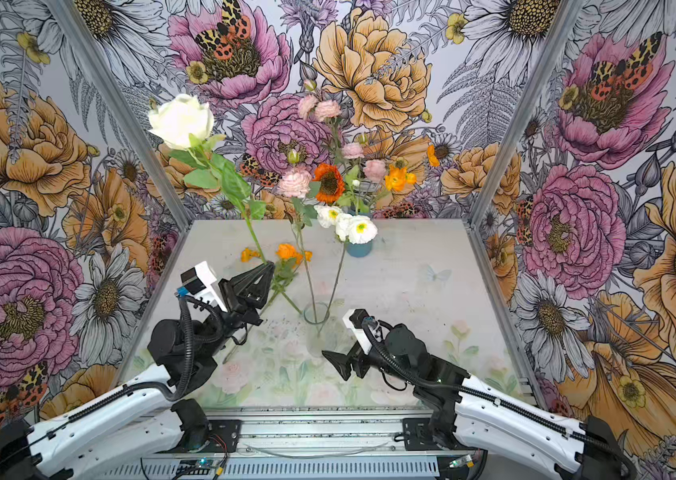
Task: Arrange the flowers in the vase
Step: 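Carry the cream rose over the glass vase and lower its stem in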
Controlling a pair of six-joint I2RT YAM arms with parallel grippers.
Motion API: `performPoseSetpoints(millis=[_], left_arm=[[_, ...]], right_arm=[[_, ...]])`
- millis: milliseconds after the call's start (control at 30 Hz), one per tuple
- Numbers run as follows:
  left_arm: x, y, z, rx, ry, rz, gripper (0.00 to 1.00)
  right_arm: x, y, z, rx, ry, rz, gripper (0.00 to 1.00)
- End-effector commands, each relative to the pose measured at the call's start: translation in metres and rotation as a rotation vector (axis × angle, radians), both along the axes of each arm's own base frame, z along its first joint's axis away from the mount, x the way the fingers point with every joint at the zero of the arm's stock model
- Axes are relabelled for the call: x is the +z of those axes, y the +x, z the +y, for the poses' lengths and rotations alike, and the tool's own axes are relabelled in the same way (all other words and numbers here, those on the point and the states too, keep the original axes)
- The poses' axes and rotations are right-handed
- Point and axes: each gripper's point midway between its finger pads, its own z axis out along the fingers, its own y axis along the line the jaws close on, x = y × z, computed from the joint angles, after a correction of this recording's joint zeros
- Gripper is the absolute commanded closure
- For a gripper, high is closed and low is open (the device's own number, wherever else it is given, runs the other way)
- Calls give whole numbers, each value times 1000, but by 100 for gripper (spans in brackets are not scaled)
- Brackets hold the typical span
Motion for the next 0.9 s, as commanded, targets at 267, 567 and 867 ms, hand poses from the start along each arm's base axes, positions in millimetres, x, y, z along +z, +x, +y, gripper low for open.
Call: performPoseSetpoints(millis=[267, 567, 867], left_arm=[[0, -7, -28, -7, 4, -200, 100], [-50, -1, -44, -40, 71, -174, 100], [-93, 3, -64, -58, 176, -159, 100]], right_arm=[[-4, -4, -3, 14, 3, 12, 1], [-3, -5, -1, 28, 7, 14, 1], [-4, -6, 2, 37, 9, 17, 1]])
